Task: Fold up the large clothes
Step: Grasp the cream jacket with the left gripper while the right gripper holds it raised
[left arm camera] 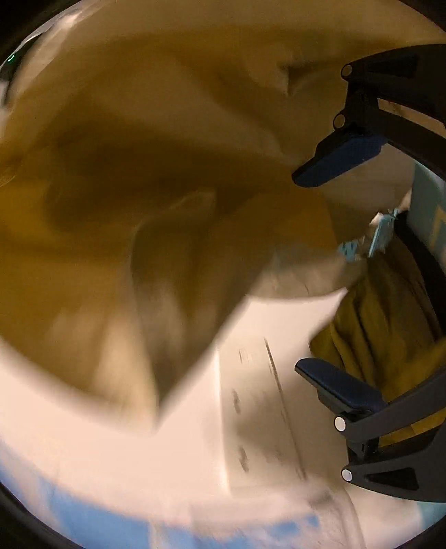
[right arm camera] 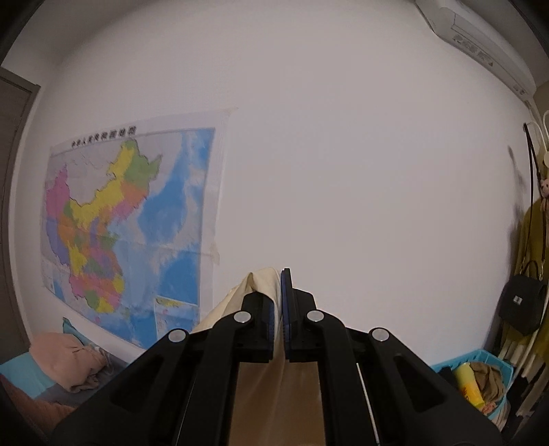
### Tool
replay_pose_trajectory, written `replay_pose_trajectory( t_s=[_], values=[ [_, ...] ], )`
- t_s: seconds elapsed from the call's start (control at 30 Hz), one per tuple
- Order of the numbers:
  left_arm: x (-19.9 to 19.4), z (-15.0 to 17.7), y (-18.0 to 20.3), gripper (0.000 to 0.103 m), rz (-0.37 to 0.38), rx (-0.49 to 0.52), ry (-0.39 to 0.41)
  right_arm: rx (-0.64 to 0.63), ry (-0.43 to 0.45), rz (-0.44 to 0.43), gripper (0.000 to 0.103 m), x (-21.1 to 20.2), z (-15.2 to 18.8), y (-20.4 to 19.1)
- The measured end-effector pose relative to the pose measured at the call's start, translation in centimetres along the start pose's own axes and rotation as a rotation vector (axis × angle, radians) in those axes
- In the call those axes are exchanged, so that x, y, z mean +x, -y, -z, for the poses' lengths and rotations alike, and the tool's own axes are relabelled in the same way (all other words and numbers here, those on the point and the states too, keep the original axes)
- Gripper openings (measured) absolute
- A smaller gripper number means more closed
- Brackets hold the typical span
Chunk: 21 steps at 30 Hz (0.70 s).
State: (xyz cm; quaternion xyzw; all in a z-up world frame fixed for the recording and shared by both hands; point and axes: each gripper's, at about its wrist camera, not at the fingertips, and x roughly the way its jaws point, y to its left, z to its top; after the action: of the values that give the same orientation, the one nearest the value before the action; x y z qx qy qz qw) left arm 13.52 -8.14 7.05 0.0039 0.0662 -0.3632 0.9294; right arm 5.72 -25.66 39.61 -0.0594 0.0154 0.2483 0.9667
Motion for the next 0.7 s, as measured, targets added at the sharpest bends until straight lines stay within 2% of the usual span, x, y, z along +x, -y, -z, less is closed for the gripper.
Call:
replay_pose_trajectory(
  t_s=[0.03,0.07,0.1,0.13,0.17,0.23,0.3,0.43,0.57,0.6,0.7],
  values=[
    [0.4,-0.2,0.1,0.096,0.013,-0.002,-0.001,-0.002,0.007,-0.001,0.004,-0.4,-0.3,0.0],
    [0.9,-0.5,0.3,0.090,0.026,-0.010,0.006,-0.002,0.017,-0.007,0.004,-1.2,-0.7,0.1],
    [1.3,-0.8,0.3,0.079,0.033,-0.021,0.014,-0.001,0.021,-0.001,0.004,-1.6,-1.0,0.1],
    [1.7,-1.1,0.3,0.037,0.022,-0.031,0.013,0.001,0.025,0.002,0.004,-2.3,-1.3,0.3],
    [1.9,-1.5,0.2,0.003,0.009,-0.042,0.001,0.002,0.031,0.010,0.004,-3.0,-1.5,0.4],
    [0.9,-2.7,0.0,0.002,0.003,-0.062,0.018,0.013,0.039,0.021,0.004,-4.5,-2.0,0.7],
    [-0.9,-3.7,0.2,0.002,-0.041,-0.030,0.067,0.020,0.068,0.031,0.004,-6.8,-2.7,0.7],
    [-7.6,-8.2,0.7,0.002,-0.084,-0.015,0.164,0.023,0.144,0.010,0.004,-12.9,-4.7,-0.1],
    [-16.4,-11.8,2.2,0.002,-0.173,0.037,0.251,0.019,0.161,-0.005,0.004,-18.2,-5.9,-1.8],
    [-19.8,-12.5,2.9,0.002,-0.213,0.067,0.287,0.023,0.161,-0.014,0.004,-18.8,-5.9,-2.1],
    [-26.1,-13.2,4.5,0.002,-0.320,0.117,0.329,0.028,0.160,-0.066,0.004,-21.3,-5.3,-4.2]
  ],
)
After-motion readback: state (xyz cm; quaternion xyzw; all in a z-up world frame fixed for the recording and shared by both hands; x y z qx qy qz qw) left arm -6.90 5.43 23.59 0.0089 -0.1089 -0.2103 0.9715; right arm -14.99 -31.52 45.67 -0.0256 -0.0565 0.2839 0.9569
